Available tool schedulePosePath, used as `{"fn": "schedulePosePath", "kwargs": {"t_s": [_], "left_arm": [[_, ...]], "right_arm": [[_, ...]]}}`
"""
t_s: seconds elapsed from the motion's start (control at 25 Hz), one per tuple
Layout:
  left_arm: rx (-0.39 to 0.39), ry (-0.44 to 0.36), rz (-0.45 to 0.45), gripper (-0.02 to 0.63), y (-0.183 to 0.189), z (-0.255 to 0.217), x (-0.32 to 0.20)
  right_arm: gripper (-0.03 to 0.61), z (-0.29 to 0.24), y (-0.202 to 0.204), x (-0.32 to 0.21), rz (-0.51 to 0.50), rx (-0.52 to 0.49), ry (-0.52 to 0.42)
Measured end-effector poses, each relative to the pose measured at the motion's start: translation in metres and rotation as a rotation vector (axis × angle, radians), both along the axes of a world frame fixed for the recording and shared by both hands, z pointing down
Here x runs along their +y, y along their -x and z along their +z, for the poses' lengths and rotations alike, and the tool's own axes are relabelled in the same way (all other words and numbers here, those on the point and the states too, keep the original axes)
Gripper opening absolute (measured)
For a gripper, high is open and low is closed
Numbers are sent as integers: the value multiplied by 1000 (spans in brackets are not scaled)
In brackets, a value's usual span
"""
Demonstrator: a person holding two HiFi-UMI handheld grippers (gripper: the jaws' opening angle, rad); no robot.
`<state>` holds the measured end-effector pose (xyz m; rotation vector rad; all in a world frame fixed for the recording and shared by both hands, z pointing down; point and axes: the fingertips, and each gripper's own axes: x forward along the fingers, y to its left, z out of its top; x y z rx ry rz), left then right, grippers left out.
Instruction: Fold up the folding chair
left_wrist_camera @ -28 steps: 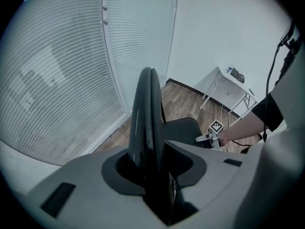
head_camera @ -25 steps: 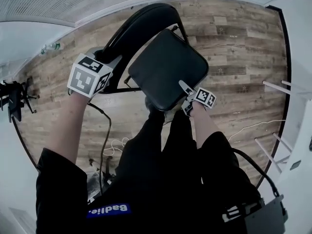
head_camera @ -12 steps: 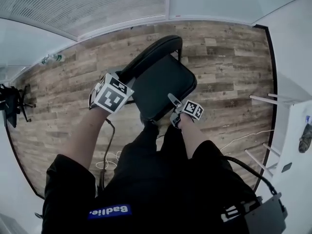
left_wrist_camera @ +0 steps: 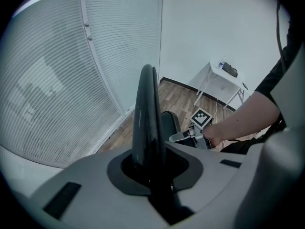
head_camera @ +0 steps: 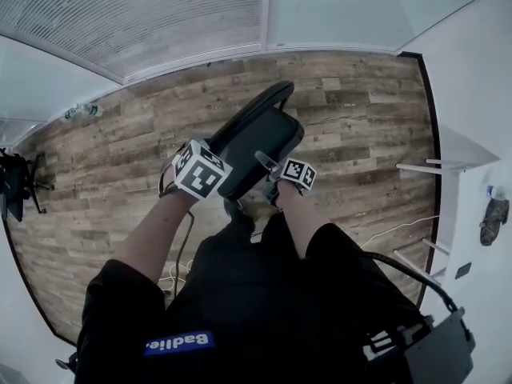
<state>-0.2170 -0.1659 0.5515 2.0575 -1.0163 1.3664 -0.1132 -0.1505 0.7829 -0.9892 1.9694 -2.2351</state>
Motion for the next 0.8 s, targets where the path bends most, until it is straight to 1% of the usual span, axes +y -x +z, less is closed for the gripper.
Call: {"fn": "schedulePosePath", "kwargs": {"t_s": [0.28,0.4,0.52,0.64,0.8], "left_arm": [[-30,-30,13,61,-9,-8,10],[-19,-26,10,60,-14,-10,13],[10,-16,15,64,-19,-9,16],[3,-21,18,64,-22,-9,18],[1,-23,1,64,-19,-13,15]], "right_arm": [[344,-24,38,-18,-63,45,-15],[324,-31,51,-25,-105,77,-15],[314,-38,66,-34,-109,82,-17],[314,-42,76,-42,-106,91,-13],[314,-49,89,-52,-103,101,-10]]}}
